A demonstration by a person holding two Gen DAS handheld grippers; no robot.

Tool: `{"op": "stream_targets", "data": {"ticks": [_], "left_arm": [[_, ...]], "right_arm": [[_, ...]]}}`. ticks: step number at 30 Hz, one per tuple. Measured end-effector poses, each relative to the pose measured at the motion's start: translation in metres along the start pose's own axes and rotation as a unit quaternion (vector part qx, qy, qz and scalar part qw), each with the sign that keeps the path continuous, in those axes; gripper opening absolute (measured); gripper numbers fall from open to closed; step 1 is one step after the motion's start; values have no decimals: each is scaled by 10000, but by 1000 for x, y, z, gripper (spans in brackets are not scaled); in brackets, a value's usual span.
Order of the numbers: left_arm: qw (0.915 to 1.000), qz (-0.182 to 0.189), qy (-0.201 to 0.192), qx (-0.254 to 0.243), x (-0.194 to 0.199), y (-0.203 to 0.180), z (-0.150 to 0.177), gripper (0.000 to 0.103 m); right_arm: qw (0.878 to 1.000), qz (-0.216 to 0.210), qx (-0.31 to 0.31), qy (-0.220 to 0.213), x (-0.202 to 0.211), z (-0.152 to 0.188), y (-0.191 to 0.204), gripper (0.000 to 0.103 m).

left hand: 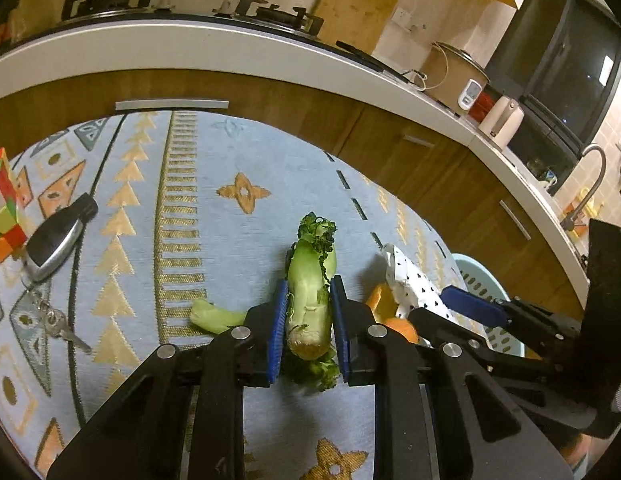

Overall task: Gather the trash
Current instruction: 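Grasp the green bok choy with the left tool while the right tool grasps the polka-dot napkin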

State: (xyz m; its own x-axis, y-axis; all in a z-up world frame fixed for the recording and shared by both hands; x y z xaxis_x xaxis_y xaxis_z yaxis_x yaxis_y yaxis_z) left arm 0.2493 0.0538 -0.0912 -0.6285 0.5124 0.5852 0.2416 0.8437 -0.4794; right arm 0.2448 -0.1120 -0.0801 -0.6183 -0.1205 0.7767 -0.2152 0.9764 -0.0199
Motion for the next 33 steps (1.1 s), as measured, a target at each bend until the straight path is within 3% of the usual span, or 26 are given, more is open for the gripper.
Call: {"op": "stream_targets", "data": {"ticks": [7, 9, 17, 24, 28, 33], "left_arm": [[9999, 79, -143, -13, 7, -1, 0, 20], [9998, 110, -164, -25, 9, -1, 0, 20], [9990, 163, -373, -163, 20, -11, -1, 20], [9966, 317, -569, -505, 36, -45, -10, 20], [9941, 565, -562, -734, 40, -73, -14, 20], [9901, 846, -478, -1010, 33, -116, -18, 20]], "right_arm": [[9997, -105, -234, -21, -2, -2, -3, 28], [9992, -144, -339, -123, 4, -5, -5, 18], [9962, -252, -614, -562, 37, -12, -18, 16], [9922, 85, -768, -981, 77, -14, -45, 16], [9868, 621, -814, -1256, 103, -9, -66, 16], [9796, 935, -1059, -1433, 129, 2, -100, 16]]}}
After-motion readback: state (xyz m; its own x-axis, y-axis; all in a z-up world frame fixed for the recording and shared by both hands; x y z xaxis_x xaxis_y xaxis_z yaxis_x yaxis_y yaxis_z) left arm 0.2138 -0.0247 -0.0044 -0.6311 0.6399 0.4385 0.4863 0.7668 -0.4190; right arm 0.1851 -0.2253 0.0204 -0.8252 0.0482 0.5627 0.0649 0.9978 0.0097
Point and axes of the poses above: each gripper's, at about its wrist camera, not at the fingertips, and x roughly against the way its jaws point, y to its left, z to its underside, the point moved 1 cm from there along -x, roughly the way its jaws point, and after that the axes turned 11 degrees about z, right-handed, at the moved point
